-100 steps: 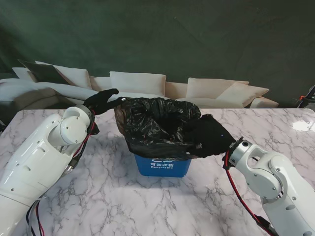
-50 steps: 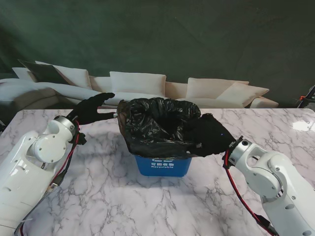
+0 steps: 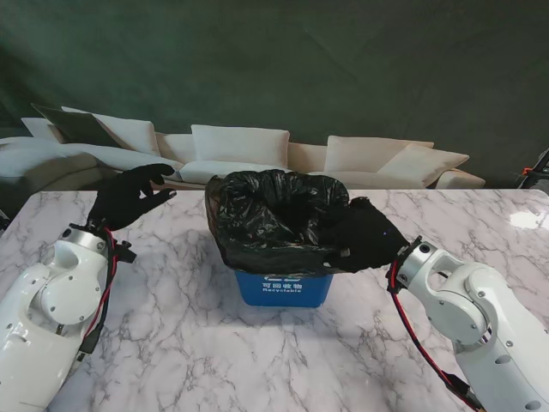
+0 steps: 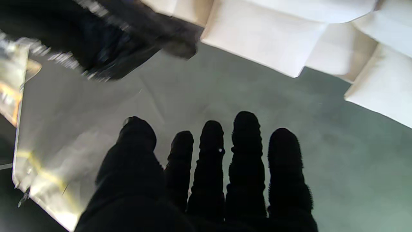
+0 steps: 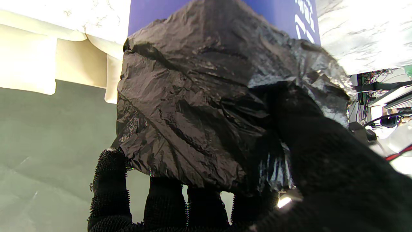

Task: Fit the garbage bag over the bin

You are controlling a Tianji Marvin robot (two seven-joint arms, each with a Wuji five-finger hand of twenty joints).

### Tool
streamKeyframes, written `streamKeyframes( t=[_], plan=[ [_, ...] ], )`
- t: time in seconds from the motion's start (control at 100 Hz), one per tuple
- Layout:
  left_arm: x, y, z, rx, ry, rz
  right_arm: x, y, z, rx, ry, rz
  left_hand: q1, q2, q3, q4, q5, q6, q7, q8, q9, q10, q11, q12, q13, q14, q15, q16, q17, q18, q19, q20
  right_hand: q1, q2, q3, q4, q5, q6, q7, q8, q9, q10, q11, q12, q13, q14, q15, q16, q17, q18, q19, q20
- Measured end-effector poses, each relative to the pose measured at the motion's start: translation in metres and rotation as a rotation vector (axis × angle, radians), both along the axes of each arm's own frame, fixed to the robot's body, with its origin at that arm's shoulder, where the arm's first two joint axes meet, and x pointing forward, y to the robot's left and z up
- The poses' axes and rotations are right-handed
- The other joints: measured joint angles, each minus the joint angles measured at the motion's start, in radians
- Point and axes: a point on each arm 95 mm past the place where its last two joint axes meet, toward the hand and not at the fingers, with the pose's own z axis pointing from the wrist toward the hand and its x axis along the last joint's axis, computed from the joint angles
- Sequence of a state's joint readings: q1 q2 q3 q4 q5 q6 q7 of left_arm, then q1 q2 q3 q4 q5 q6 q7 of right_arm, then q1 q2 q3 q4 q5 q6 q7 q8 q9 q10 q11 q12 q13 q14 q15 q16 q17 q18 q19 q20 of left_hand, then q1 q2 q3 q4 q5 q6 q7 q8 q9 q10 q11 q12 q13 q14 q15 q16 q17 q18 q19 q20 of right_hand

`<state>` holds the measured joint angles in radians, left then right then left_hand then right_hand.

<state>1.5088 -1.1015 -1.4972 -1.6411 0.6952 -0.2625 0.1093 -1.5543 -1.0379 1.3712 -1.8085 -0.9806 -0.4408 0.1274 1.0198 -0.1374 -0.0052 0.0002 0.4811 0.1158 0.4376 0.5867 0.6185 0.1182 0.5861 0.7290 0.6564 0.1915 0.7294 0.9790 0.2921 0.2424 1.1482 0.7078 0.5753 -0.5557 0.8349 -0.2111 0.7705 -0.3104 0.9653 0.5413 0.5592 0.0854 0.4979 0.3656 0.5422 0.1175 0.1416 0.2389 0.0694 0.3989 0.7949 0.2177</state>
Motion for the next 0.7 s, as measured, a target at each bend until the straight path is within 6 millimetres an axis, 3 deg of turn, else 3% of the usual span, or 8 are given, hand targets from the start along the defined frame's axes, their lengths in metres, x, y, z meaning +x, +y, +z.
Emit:
streamKeyframes(
  t=[0.14,0.24,0.34,0.41,0.52,0.7],
  plan=[
    [-0.014,-0.012,0.014,-0.06,0.005,-0.059,0.0,0.001,0.0,0.002,-0.001,0.001,-0.085,0.064,-0.009,0.0,0.023,0.033,-0.054,-0.082,0.013,0.02,-0.114,-0.131,-0.016,0.013,-0.069,-0.062,-0.028,0.0,0.0,0.0,0.0,0.0,0.0,0.0,0.0,0.0,0.0,0.0,0.0,0.0,0.0,0.0,0.0,0.0,0.0,0.0,0.0,0.0,0.0,0.0],
    [-0.017,-0.02,0.012,-0.025,0.066,-0.105,0.001,0.002,0.0,0.005,-0.003,0.002,-0.161,0.075,-0.01,0.0,0.021,0.055,-0.156,-0.136,-0.071,0.047,-0.253,-0.243,-0.072,0.032,-0.183,-0.149,-0.077,0.003,-0.066,-0.005,0.0,0.0,0.0,0.0,0.0,0.0,0.0,0.0,0.0,0.0,0.0,0.0,0.004,0.0,0.0,0.0,0.0,0.0,0.0,0.0],
    [-0.019,-0.027,0.001,-0.017,0.11,-0.163,0.001,0.004,0.001,0.006,-0.003,0.005,-0.17,0.074,-0.002,0.0,-0.053,0.062,-0.246,-0.17,-0.175,0.063,-0.376,-0.344,-0.107,0.039,-0.277,-0.234,-0.119,0.014,-0.159,-0.039,0.0,0.0,0.0,0.0,0.0,0.001,0.0,0.0,0.0,0.0,0.0,0.0,0.012,0.0,0.0,0.0,0.0,0.0,0.0,0.0],
    [-0.018,-0.033,-0.012,-0.012,0.112,-0.198,0.002,0.004,0.001,0.006,-0.003,0.006,-0.171,0.07,-0.002,0.0,-0.093,0.059,-0.29,-0.191,-0.214,0.057,-0.393,-0.379,-0.12,0.034,-0.299,-0.261,-0.126,0.013,-0.181,-0.048,0.0,0.0,0.0,0.0,0.0,0.001,0.0,0.0,0.0,0.0,0.0,0.0,0.012,0.0,0.0,0.0,0.0,0.0,0.0,0.0],
    [-0.015,-0.038,-0.038,0.015,0.143,-0.192,0.002,0.005,0.0,0.005,0.001,0.001,-0.078,0.042,-0.011,0.0,-0.16,0.061,-0.338,-0.225,-0.247,0.048,-0.399,-0.392,-0.134,0.026,-0.339,-0.307,-0.132,0.012,-0.233,-0.075,0.0,0.0,0.0,0.0,0.0,0.001,0.0,0.0,0.0,0.0,0.0,0.0,0.012,0.0,0.0,0.0,0.0,0.0,0.0,0.0],
    [-0.009,-0.042,-0.058,0.007,0.214,-0.191,0.003,0.005,0.001,0.001,0.003,0.001,-0.075,0.029,-0.004,0.0,-0.174,0.061,-0.366,-0.275,-0.297,0.038,-0.421,-0.478,-0.151,0.019,-0.428,-0.418,-0.151,0.012,-0.318,-0.137,0.0,0.0,0.0,0.0,0.0,0.001,0.0,0.0,0.0,0.0,0.0,0.0,0.012,0.0,0.0,0.0,0.0,0.0,0.0,0.0]
  ],
)
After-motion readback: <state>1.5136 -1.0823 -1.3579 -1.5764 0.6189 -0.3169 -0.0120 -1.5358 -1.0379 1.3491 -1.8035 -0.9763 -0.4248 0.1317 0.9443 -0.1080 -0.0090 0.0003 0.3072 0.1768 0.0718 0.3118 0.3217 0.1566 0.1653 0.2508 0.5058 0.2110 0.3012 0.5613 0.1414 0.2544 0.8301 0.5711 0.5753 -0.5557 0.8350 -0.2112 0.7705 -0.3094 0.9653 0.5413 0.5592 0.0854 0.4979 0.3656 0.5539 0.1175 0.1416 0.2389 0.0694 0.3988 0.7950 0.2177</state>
